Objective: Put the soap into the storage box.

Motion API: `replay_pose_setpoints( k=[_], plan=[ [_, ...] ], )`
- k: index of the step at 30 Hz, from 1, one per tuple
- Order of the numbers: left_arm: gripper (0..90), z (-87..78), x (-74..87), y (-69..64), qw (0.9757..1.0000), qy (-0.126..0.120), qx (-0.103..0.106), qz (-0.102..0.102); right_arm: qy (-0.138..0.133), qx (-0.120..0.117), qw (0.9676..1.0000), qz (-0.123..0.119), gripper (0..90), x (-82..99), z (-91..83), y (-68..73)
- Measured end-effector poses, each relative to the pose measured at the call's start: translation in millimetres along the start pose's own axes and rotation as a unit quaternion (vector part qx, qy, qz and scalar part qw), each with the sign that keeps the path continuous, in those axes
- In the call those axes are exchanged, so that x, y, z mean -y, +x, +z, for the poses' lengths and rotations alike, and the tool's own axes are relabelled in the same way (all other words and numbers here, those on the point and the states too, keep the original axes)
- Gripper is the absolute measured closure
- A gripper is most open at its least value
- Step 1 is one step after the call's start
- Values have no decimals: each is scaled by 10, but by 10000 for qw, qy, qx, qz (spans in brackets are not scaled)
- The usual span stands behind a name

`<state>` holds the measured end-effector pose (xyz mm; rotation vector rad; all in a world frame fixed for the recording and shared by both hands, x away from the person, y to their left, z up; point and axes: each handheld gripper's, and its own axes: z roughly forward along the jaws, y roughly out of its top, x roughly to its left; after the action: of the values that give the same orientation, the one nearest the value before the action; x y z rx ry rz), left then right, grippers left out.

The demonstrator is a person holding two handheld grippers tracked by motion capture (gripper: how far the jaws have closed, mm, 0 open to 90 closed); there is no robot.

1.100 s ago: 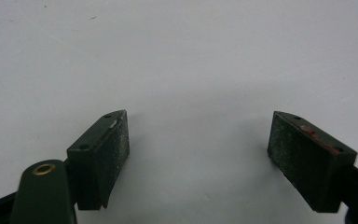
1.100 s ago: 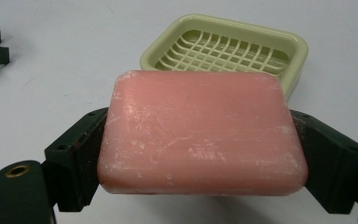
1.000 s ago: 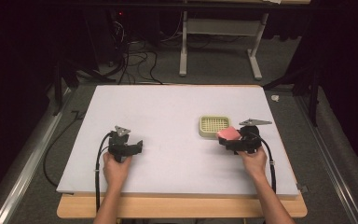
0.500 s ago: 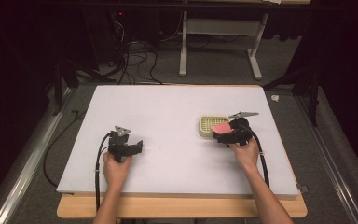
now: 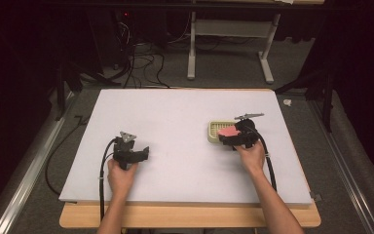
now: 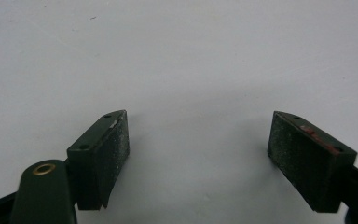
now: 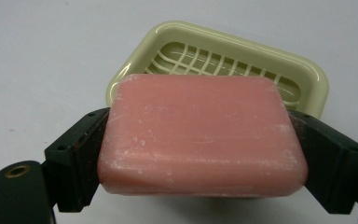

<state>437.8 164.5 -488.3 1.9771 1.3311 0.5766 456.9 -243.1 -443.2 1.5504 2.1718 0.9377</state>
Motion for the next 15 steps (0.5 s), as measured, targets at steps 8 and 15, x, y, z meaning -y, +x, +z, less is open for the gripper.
replay_pose_setpoints(
  k=[8,15],
  plan=[
    [213,0,0,-1,10000,1,-2,2,-59,50,9999,122,134,-6,19,-13],
    [213,0,0,-1,10000,0,-2,2,-109,68,9997,199,132,-7,30,-38]
  ],
)
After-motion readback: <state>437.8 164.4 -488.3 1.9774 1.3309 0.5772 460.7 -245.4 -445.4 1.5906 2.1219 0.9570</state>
